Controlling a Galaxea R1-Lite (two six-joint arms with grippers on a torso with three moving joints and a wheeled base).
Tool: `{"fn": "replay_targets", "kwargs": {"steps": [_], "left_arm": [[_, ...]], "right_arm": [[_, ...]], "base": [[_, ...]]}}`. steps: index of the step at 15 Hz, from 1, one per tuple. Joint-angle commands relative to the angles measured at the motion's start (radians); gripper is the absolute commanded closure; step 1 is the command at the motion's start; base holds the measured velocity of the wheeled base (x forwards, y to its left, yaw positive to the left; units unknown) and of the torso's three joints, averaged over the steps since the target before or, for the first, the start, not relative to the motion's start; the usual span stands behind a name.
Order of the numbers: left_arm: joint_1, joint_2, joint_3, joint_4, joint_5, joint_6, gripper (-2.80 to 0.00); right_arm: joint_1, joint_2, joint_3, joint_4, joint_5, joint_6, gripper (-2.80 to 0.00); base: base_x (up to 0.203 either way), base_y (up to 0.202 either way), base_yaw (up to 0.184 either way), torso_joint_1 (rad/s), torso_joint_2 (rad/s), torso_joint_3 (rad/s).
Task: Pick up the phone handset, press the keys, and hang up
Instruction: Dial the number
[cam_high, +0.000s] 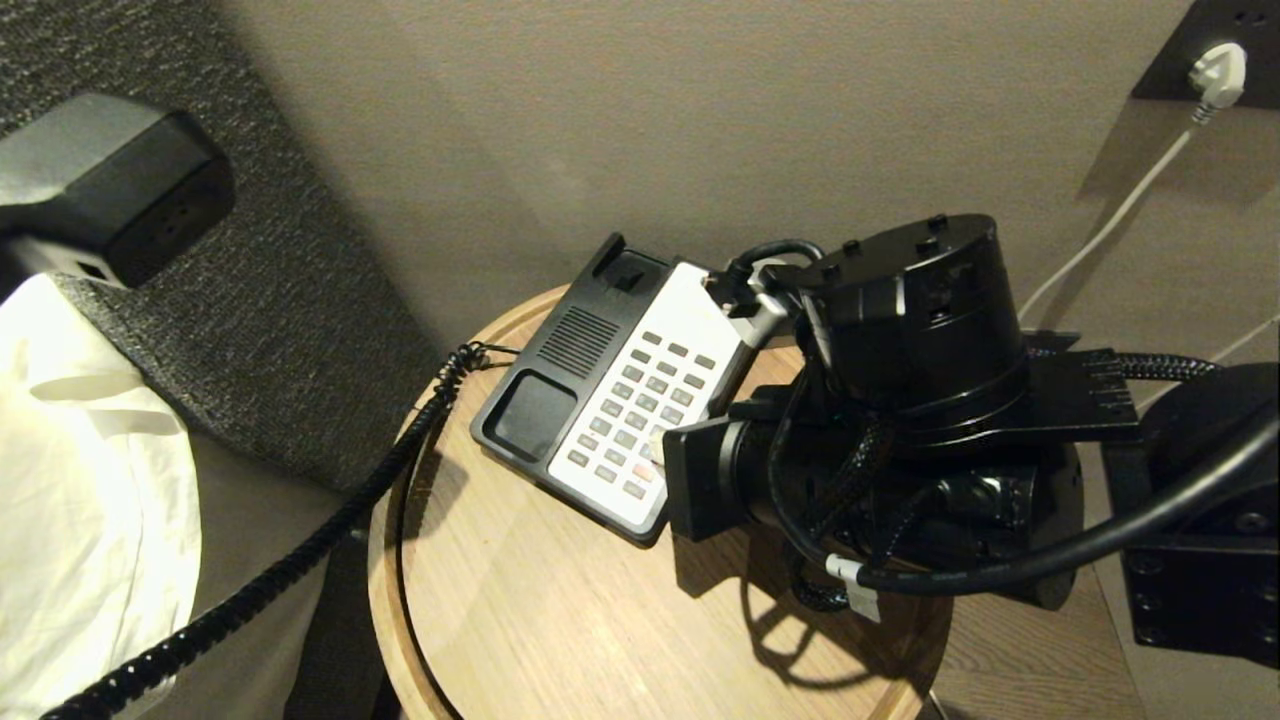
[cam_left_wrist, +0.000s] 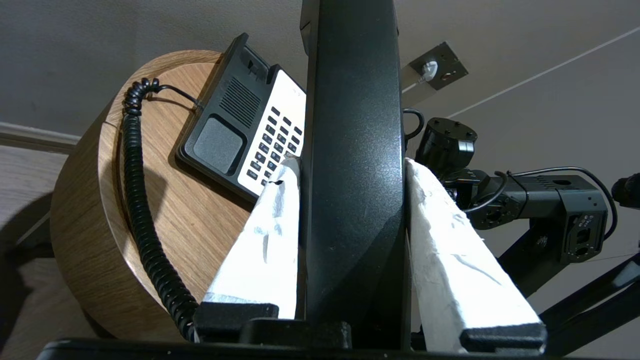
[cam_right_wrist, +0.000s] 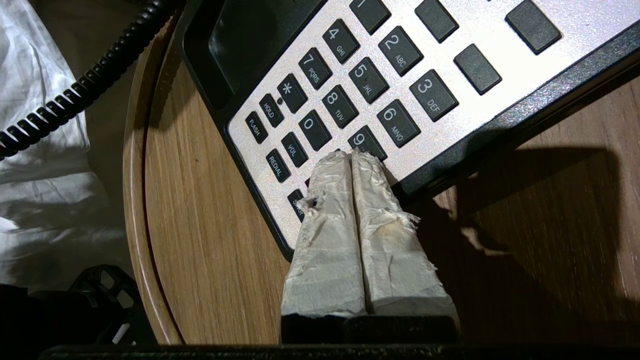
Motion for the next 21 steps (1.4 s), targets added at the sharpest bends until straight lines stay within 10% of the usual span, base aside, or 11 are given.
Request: {"fn": "replay_targets", "kwargs": {"steps": [1, 21], "left_arm": [[0.000, -0.001, 0.000, -0.002, 0.000, -0.004, 0.00], [0.000, -0.001, 0.005, -0.002, 0.000, -0.004, 0.00]], "right_arm": [[0.000, 0.003, -0.003, 0.000, -0.002, 0.002, 0.00], [-0.081, -0.012, -0.049, -0.004, -0.007, 0.000, 0.00]], "base": [[0.000, 0.000, 0.000, 0.000, 0.00, 0.000], [0.000, 0.000, 0.000, 0.000, 0.00, 0.000]]}}
